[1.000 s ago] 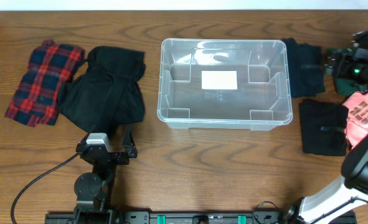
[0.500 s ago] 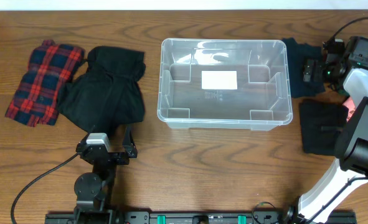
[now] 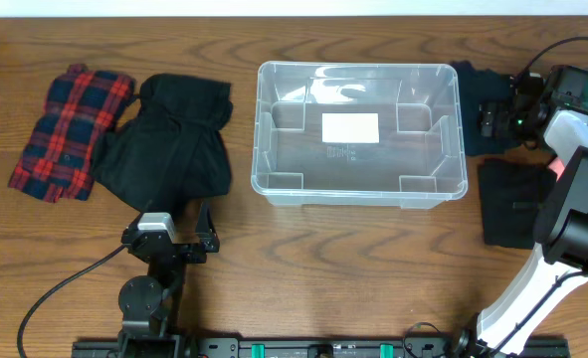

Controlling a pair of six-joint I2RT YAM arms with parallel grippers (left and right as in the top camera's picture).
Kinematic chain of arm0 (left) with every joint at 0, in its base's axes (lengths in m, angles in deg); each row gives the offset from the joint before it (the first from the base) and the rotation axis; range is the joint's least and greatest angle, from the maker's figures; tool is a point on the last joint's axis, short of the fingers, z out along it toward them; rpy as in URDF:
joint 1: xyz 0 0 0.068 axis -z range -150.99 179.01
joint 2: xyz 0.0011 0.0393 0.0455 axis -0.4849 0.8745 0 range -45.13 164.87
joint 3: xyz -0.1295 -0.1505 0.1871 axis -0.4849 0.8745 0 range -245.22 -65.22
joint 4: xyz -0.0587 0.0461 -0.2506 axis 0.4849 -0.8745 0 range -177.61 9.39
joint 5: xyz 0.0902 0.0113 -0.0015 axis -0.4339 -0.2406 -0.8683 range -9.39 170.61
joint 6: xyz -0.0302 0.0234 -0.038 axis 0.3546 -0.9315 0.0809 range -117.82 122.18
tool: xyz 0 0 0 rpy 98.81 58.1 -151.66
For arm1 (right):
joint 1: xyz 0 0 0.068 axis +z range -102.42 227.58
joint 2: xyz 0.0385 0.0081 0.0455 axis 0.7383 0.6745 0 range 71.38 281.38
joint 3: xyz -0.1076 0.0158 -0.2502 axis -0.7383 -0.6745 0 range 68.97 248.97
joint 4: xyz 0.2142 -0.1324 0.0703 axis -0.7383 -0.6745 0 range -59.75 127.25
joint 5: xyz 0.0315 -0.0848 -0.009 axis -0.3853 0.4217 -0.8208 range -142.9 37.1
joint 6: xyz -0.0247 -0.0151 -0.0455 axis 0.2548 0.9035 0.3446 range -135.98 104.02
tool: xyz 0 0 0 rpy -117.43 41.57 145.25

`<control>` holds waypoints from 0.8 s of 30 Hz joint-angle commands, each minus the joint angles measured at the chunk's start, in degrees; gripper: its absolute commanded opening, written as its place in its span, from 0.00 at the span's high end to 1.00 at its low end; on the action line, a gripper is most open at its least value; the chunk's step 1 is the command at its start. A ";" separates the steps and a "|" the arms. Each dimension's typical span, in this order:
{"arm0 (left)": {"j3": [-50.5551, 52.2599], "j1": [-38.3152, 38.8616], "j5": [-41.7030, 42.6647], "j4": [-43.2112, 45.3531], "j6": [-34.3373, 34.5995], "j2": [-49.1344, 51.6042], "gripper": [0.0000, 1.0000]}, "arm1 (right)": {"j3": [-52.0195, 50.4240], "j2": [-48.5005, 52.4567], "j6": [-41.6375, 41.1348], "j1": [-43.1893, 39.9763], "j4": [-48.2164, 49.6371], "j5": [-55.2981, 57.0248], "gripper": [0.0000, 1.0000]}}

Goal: Pack container
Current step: 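Grasp the dark green shirt with the right gripper and lift it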

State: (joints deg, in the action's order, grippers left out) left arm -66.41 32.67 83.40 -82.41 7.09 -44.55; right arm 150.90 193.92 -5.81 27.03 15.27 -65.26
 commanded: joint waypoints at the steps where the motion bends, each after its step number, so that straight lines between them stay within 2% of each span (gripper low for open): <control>1: 0.96 0.28 -0.87 -2.05 0.11 -0.37 0.02 | 0.35 2.64 -3.28 -0.50 -0.15 0.39 0.32; 2: 0.96 0.28 -0.87 -2.05 0.11 -0.37 0.02 | 0.35 2.64 -3.28 -0.52 -0.33 -0.15 0.43; 4: 0.96 0.28 -0.87 -2.05 0.11 -0.37 0.02 | 0.35 2.62 -3.28 -0.52 -0.83 -0.79 0.56; 9: 0.96 0.28 -0.87 -2.05 0.11 -0.37 0.02 | 0.37 2.51 -3.30 -0.83 -3.17 -0.81 0.61; 12: 0.96 0.28 -0.87 -2.05 0.11 -0.37 0.02 | 0.37 2.19 -3.30 -1.09 -4.44 -0.76 0.72; 15: 0.96 0.28 -0.87 -2.05 0.11 -0.37 0.02 | 0.50 1.53 -3.32 -1.70 -4.39 -1.25 0.99; 24: 0.96 0.28 -0.87 -2.05 0.11 -0.37 0.02 | 2.80 -5.64 -4.26 -2.21 -4.50 -5.09 0.99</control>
State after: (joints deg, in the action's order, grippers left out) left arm -66.41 32.67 83.40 -82.43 7.09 -44.55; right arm 152.43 192.81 -9.15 25.50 10.86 -69.78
